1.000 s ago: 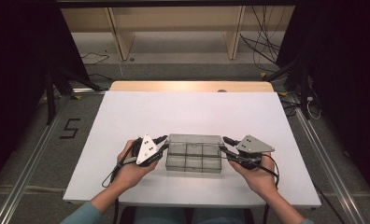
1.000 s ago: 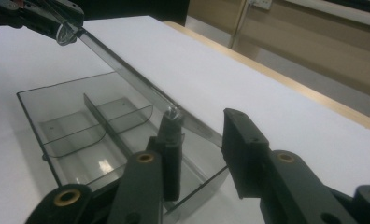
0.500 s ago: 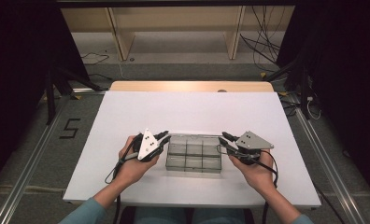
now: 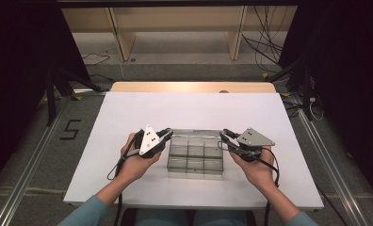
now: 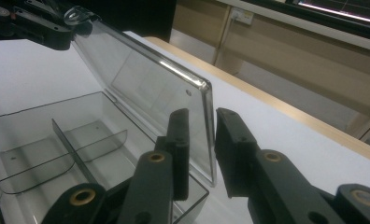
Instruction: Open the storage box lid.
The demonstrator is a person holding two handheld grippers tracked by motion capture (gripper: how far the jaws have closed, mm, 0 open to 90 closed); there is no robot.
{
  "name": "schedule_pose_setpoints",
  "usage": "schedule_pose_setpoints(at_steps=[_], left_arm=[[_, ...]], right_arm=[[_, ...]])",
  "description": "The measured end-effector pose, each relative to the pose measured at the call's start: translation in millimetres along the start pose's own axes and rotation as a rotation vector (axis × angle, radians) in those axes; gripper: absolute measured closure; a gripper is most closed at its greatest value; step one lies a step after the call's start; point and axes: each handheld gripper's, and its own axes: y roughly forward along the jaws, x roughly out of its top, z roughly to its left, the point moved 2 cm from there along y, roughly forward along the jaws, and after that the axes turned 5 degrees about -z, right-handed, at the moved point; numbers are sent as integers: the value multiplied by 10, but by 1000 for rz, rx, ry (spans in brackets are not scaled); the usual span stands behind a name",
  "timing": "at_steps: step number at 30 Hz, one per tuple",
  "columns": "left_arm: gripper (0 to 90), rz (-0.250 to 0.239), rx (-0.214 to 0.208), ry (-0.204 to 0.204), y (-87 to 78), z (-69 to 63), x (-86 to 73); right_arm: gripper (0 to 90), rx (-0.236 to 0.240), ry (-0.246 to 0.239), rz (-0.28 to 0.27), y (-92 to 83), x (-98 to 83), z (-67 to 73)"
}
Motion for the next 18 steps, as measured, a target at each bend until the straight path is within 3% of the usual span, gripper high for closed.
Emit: schedule_pose_setpoints(at_steps=[18], left_arm=[[791,10,1,-31,65,62,32]], right_arm=[[759,-16,17,-8,73,19,-40]])
